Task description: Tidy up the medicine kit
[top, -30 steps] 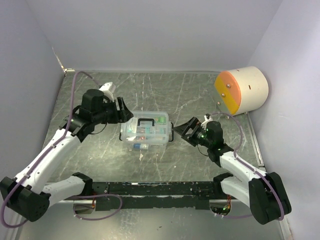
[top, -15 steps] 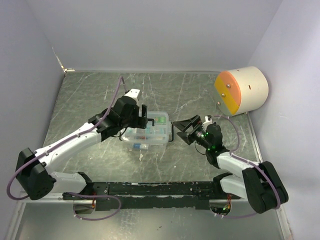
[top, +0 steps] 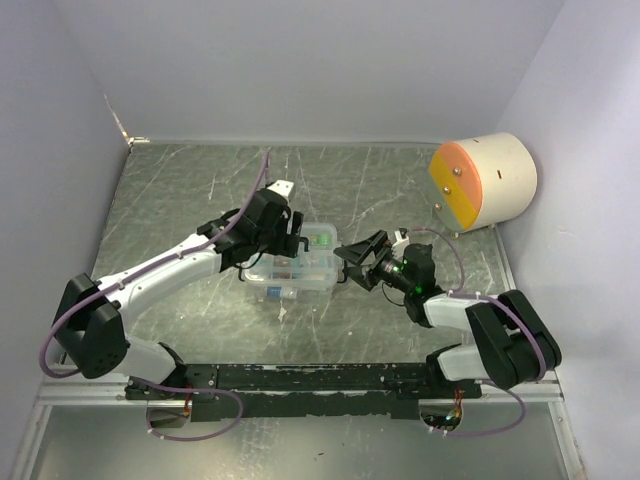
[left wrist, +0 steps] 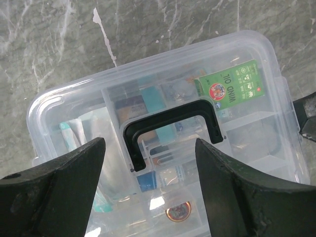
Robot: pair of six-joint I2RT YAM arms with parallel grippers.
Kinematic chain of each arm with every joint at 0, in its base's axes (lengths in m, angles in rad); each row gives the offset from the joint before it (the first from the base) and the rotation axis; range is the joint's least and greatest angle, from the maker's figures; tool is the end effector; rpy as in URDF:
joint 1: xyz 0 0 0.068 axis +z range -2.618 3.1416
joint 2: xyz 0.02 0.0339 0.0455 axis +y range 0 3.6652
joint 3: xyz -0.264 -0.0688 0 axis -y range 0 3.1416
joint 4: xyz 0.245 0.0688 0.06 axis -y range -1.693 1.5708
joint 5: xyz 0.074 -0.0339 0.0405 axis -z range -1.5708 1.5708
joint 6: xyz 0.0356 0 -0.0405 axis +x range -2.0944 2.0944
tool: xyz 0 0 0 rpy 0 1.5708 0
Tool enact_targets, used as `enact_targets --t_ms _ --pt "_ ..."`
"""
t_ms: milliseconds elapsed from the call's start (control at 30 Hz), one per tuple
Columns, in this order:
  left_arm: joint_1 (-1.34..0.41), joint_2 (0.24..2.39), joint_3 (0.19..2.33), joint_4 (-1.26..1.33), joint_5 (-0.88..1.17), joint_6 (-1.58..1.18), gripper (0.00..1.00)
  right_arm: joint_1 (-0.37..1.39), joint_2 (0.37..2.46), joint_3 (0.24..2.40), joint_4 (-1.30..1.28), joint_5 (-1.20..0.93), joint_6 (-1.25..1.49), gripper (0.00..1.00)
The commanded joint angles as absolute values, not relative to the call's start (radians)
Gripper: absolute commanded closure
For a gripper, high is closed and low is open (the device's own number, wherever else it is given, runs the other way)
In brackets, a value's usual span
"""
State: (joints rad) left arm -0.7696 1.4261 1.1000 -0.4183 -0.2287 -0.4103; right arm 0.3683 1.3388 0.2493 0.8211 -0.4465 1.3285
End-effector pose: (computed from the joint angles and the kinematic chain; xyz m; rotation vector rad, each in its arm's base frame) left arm 0.2305 -0.2121 0.2795 0.2987 2.2965 -0.3434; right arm 0.2074 0.0965 0.1529 0.6484 2.0326 1.5176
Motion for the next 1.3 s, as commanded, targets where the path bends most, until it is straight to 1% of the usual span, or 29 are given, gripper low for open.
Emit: enact_targets --t_ms 0,67,167,367,600,667,700,767,900,1000,1133,1267 --pt "-0.775 1.468 1.135 -0.471 -0.218 -0.430 0.18 0.381 1.365 0.273 0.902 -0.487 1.343 0.06" --pt "-0.776 1.476 1.136 -0.479 -0.229 -0.438 0.21 0.387 1.360 0.291 0.854 -0.492 1.327 0.13" --pt "-0.776 1.465 1.115 -0.460 -0.226 -0.443 0.21 0.407 1.323 0.308 0.728 -0.461 1.280 0.16" --pt "-0.776 1.450 1.091 -0.449 -0.223 -0.455 0.22 0.419 1.252 0.308 0.584 -0.398 1.223 0.21" --pt "-0.777 1.401 1.056 -0.428 -0.214 -0.474 0.20 0.418 1.212 0.325 0.451 -0.347 1.162 0.39" --pt "-0.776 1.387 1.061 -0.435 -0.212 -0.473 0.19 0.419 1.210 0.326 0.442 -0.343 1.154 0.42" --pt "-0.777 1.383 1.066 -0.439 -0.209 -0.468 0.20 0.420 1.209 0.329 0.440 -0.342 1.150 0.46" --pt "-0.777 1.373 1.081 -0.454 -0.216 -0.471 0.19 0.420 1.211 0.336 0.430 -0.342 1.146 0.48" --pt "-0.778 1.348 1.100 -0.486 -0.250 -0.478 0.17 0.424 1.203 0.360 0.376 -0.318 1.119 0.49" --pt "-0.777 1.333 1.101 -0.517 -0.266 -0.489 0.15 0.433 1.183 0.399 0.290 -0.282 1.082 0.48" --pt "-0.777 1.315 1.068 -0.527 -0.271 -0.512 0.15 0.448 1.172 0.465 0.183 -0.236 1.024 0.45" --pt "-0.777 1.307 1.039 -0.515 -0.265 -0.528 0.15 0.468 1.176 0.507 0.127 -0.199 0.994 0.45"
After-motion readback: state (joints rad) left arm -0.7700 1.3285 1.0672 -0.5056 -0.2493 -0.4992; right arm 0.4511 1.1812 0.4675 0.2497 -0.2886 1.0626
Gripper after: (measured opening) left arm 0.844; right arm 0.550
